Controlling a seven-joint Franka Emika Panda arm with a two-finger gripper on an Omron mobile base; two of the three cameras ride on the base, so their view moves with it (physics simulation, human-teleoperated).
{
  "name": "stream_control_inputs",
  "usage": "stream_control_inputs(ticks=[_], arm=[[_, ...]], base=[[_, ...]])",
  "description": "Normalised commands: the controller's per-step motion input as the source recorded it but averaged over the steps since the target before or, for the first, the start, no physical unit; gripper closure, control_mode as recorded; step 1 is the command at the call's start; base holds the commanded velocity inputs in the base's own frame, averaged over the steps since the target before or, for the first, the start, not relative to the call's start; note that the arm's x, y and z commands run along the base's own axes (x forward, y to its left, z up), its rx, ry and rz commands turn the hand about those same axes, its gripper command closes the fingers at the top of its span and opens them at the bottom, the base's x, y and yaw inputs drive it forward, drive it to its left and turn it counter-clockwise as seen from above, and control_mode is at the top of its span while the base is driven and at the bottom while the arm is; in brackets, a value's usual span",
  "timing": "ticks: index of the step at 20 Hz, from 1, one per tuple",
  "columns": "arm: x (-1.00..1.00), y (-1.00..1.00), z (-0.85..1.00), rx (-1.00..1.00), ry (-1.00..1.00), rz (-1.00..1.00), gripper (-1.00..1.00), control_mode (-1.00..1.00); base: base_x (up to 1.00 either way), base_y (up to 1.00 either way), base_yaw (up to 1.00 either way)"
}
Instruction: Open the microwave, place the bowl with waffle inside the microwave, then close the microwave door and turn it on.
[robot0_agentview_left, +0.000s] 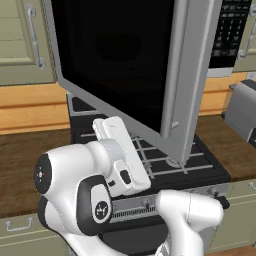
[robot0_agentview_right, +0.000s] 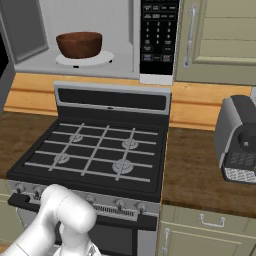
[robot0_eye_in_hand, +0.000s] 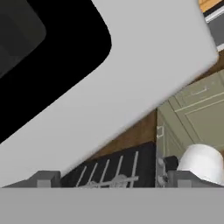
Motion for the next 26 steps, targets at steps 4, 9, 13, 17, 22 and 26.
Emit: stream_control_inputs(ticks=[4,9,13,17,22,26], arm=[[0.99,-0.20,0.13,-0.25,-0.21,-0.05,-1.00,-1.00],[0.92,-0.35,0.32,-0.22,0.00,-0.02,-1.00,-1.00],[0.87,-0.80,0.10,-0.06,0.00,0.00,-1.00,-1.00],[0.82,-0.91,0.19,0.00,0.00,0.00,-1.00,-1.00],[0.67,-0.75,0.29,0.00,0.00,0.00,-1.00,-1.00],[0.67,-0.48,0.17,0.00,0.00,0.01,-1.00,-1.00]], base=[[0.00,0.00,0.00],[0.00,0.00,0.00],[0.00,0.00,0.00],[0.00,0.00,0.00],[0.00,0.00,0.00],[0.00,0.00,0.00]])
